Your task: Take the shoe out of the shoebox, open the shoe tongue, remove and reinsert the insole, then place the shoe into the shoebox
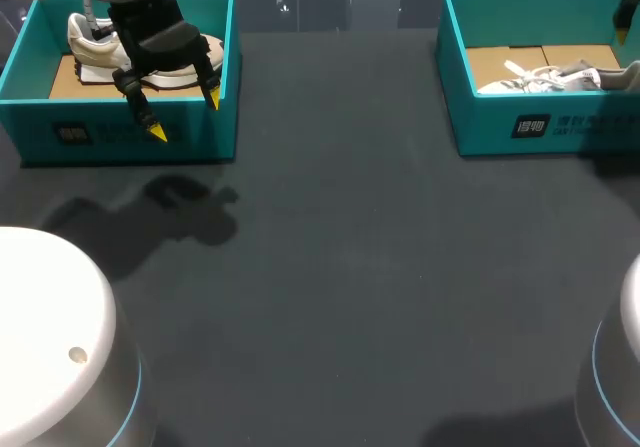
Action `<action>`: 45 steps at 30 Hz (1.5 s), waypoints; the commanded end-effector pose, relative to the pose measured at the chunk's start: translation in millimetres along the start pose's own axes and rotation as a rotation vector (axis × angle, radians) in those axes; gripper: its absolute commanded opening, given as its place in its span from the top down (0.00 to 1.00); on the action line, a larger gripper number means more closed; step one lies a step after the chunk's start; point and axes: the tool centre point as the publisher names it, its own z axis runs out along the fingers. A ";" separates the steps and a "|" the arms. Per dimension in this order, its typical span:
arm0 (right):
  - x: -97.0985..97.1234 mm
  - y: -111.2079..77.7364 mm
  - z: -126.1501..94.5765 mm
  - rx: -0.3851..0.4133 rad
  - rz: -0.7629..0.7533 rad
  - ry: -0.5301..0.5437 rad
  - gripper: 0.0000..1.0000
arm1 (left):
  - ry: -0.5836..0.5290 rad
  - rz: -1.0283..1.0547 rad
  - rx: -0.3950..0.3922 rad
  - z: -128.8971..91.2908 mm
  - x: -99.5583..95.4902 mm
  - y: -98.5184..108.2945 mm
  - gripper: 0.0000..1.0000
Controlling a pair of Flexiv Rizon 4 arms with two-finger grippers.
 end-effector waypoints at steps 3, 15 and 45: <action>7.4 -26.6 -24.5 -0.012 -0.005 -0.003 0.00 | -0.002 0.001 -0.003 0.0 1.6 -0.2 0.00; 15.1 -31.2 -34.3 -0.002 -0.027 0.014 0.00 | 0.027 0.061 0.016 -6.0 0.7 4.9 0.00; 15.1 -31.2 -34.3 -0.002 -0.027 0.014 0.00 | 0.055 0.545 -0.430 -100.4 -23.2 147.3 0.00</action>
